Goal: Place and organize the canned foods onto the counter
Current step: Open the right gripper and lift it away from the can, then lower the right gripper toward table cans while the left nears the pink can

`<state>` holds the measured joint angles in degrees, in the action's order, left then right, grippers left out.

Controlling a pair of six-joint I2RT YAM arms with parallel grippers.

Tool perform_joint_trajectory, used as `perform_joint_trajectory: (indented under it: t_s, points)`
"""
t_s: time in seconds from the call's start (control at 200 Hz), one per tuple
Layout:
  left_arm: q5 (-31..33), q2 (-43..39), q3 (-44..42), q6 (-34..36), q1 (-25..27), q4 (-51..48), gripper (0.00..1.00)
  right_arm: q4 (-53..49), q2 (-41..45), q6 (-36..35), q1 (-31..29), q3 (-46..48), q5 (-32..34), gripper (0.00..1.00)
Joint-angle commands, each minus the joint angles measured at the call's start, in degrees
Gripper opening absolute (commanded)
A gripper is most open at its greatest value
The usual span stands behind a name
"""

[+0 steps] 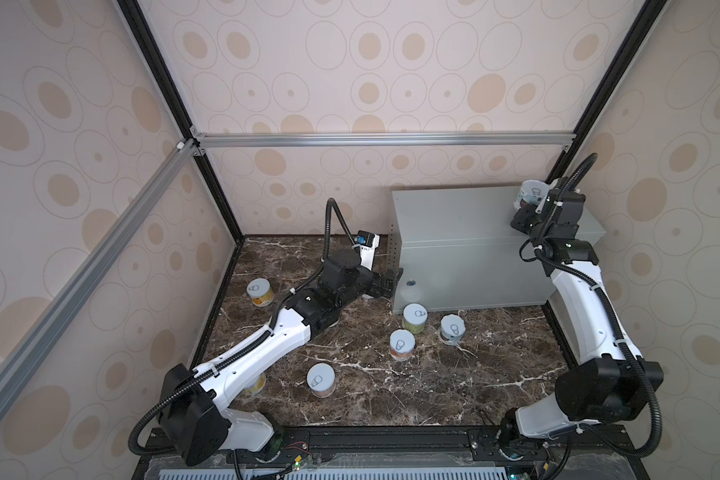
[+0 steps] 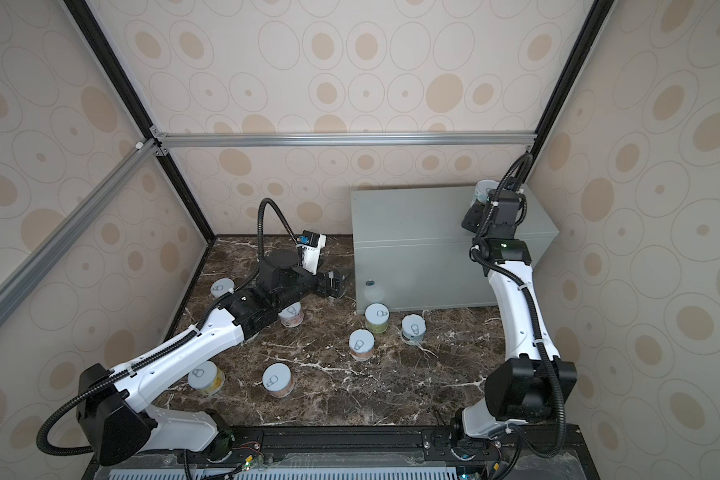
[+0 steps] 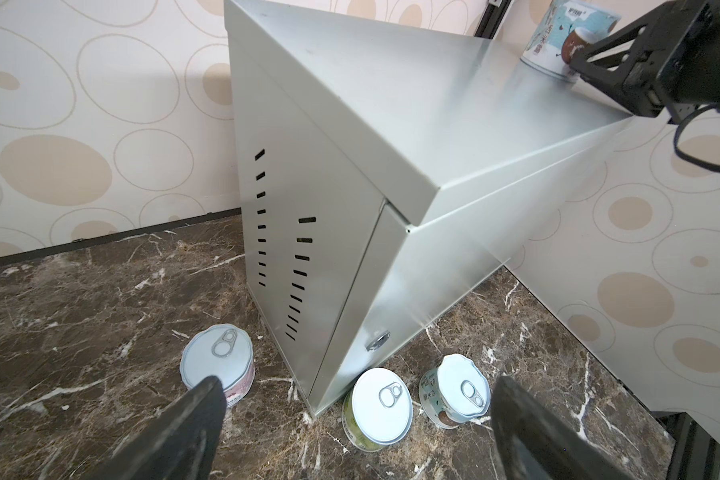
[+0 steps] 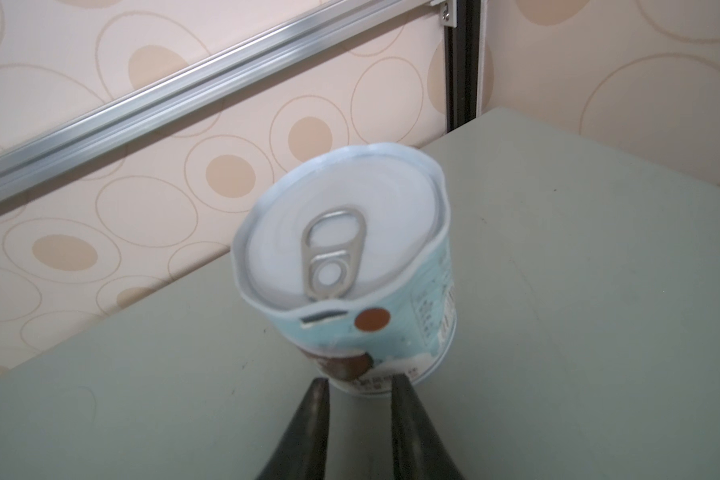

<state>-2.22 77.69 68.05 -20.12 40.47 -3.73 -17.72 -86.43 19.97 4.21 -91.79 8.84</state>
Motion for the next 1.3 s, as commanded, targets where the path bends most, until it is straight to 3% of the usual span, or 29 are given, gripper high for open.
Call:
perform_joint_trajectory:
  t_s: [0.0,0.29,0.645,0.7,0.94,1.295]
  points:
    - [0.9,-2.3,-0.2,-0.2,-0.7,-0.4,0.99,-1.8,3.2,-0.7,0.1,1.2,-1.5,0.39]
    - [0.6,-7.7,-1.9,-1.6,-1.1,-2.6,0.99,-11.3,9.2,-1.5,0.1,-1.4,-6.3,0.77]
    - [1.5,-15.7,-5.2,-2.6,-1.2,-7.3,0.99,-25.1,18.5,-0.9,0.1,-3.8,-11.7,0.93]
    - [1.4,-16.9,-6.1,-3.0,-1.3,-7.9,0.99,-27.4,20.3,-1.0,0.0,-3.7,-12.5,1.00]
    - [2.2,-21.2,-12.7,-4.5,-1.3,-8.0,0.99,-35.0,29.9,-1.1,0.0,2.0,-15.9,0.99]
    - [6.3,-22.3,-22.3,-5.3,-1.2,-6.3,0.99,-34.2,45.8,0.8,-1.1,25.7,-23.4,0.99]
